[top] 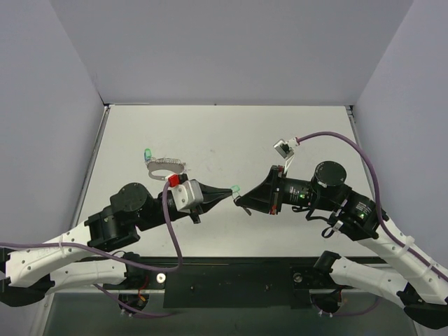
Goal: Remove the keys from the keyring
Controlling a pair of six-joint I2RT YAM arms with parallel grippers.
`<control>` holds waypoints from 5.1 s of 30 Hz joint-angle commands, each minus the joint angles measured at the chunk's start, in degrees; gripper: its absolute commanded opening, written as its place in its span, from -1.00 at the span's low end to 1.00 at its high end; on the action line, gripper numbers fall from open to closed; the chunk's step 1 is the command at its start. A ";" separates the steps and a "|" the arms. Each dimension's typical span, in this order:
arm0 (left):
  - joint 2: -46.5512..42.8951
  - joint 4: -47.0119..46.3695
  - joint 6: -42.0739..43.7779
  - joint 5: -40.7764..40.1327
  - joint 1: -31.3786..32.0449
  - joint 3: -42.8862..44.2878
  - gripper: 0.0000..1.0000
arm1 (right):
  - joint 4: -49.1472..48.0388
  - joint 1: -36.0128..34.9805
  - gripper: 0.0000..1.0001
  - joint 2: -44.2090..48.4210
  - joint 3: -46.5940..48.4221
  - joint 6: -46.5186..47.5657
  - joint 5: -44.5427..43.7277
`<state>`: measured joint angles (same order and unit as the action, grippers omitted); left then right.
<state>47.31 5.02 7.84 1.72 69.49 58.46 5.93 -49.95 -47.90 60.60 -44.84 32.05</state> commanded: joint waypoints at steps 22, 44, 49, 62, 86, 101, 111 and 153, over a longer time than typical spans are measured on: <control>-1.79 9.28 -7.39 -10.07 3.89 7.80 0.06 | 10.31 -0.49 -1.00 0.61 4.00 9.41 2.04; 4.46 12.22 -39.28 29.91 -22.27 8.18 0.34 | 5.34 1.17 -1.00 2.73 -10.40 12.70 8.20; 5.07 17.92 -38.60 29.04 -29.05 5.53 0.36 | -3.98 4.16 -1.00 -2.89 -13.22 8.89 10.65; -1.42 9.58 -47.29 36.34 -33.90 -8.00 0.13 | -40.11 4.08 -1.00 -10.01 -21.93 -5.43 25.60; -5.03 7.47 -50.28 37.75 -36.27 -13.63 0.02 | -44.61 3.99 -1.00 -19.78 -16.48 -7.19 28.94; -6.88 6.94 -52.84 40.91 -36.27 -13.81 -0.10 | -43.55 3.99 -1.00 -20.22 -14.90 -7.10 28.24; -6.97 5.88 -54.59 40.91 -36.27 -13.98 -0.45 | -43.29 4.07 -1.00 -20.04 -14.54 -6.93 28.15; -20.68 -0.97 -74.46 9.62 -34.69 -22.95 -0.96 | -58.49 2.23 -1.00 -25.58 -13.84 -18.44 12.68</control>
<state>27.35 5.50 -66.87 13.56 34.59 34.41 -47.00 -47.35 -74.02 44.31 -63.16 44.73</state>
